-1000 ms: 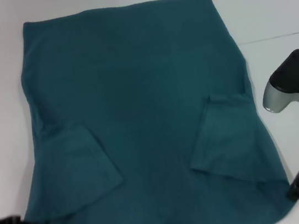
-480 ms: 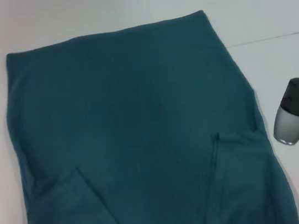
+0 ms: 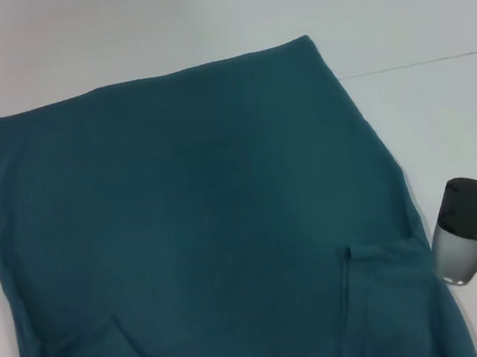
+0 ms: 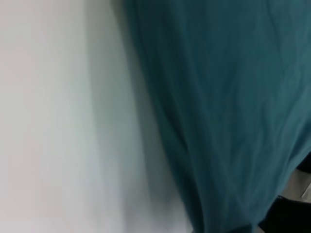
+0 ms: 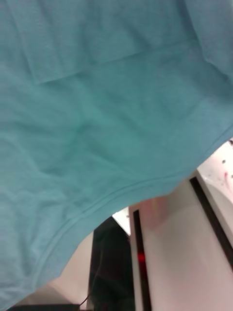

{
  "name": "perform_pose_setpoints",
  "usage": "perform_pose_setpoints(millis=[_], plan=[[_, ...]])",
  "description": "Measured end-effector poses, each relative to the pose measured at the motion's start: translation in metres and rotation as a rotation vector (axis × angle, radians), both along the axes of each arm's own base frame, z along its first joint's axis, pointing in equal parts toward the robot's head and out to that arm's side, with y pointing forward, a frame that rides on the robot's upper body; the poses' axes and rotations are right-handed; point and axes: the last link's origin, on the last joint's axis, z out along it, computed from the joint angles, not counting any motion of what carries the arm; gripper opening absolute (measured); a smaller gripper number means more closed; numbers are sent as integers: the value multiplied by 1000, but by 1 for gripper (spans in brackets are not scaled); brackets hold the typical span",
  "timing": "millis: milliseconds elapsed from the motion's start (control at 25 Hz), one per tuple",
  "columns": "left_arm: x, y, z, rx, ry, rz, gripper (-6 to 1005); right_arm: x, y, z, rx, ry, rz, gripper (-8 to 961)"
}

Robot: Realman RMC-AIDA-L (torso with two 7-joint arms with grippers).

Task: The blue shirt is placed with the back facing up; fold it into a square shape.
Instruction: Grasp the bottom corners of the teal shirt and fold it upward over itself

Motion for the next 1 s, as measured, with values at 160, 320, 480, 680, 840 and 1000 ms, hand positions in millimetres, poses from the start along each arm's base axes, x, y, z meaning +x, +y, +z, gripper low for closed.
perform_pose_setpoints(millis=[160, 320, 480, 680, 840, 1000], plan=[[4, 11, 7, 55, -31, -19, 21, 1, 6, 8, 47, 75, -16, 71], [7, 28, 23, 164, -81, -30, 21, 6, 20, 24, 112, 156, -34, 71], [13, 43, 37, 270, -139, -67, 21, 7, 37, 44, 204, 226, -41, 71], [22, 61, 52, 388, -211, -136, 21, 2, 59, 74, 373, 347, -29, 70], [32, 75, 64, 491, -279, -178, 21, -2, 76, 90, 492, 400, -9, 70], [44, 89, 71, 569, -329, -223, 21, -5, 92, 97, 595, 418, 6, 69]])
